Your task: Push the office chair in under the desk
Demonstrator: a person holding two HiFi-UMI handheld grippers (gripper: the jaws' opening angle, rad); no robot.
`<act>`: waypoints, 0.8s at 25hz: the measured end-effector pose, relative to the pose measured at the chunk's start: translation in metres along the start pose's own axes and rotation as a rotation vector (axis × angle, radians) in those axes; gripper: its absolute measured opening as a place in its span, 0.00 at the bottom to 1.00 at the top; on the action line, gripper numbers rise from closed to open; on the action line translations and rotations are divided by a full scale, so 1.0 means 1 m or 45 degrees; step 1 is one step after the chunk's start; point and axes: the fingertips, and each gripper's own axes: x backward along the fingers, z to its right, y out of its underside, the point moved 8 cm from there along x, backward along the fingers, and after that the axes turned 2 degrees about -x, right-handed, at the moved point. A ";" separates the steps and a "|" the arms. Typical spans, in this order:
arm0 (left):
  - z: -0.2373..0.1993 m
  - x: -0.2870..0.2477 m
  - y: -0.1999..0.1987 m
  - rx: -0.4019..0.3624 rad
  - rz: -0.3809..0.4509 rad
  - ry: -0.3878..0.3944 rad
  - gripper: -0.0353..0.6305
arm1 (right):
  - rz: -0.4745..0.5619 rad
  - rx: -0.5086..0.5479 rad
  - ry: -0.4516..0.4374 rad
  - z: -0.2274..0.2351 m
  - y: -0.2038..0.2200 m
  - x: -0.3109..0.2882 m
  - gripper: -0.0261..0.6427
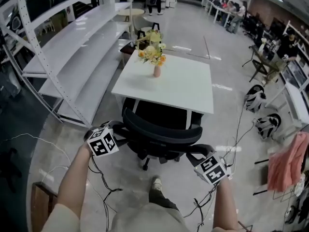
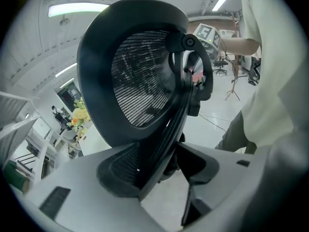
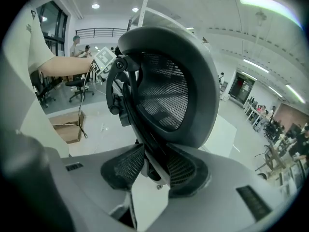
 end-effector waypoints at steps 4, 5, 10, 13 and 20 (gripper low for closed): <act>-0.027 -0.011 0.000 0.041 -0.036 0.001 0.44 | 0.035 -0.072 -0.143 0.027 -0.011 -0.012 0.24; -0.033 -0.014 0.002 0.049 -0.042 -0.002 0.44 | 0.037 -0.073 -0.169 0.032 -0.015 -0.016 0.23; -0.062 -0.030 -0.001 0.074 -0.081 -0.011 0.45 | 0.060 -0.020 -0.129 0.056 -0.026 -0.033 0.23; -0.076 -0.039 -0.008 0.087 -0.083 -0.038 0.45 | 0.089 -0.023 -0.117 0.077 -0.028 -0.040 0.24; -0.117 -0.063 -0.016 0.101 -0.061 -0.071 0.45 | 0.063 -0.005 -0.119 0.127 -0.046 -0.063 0.24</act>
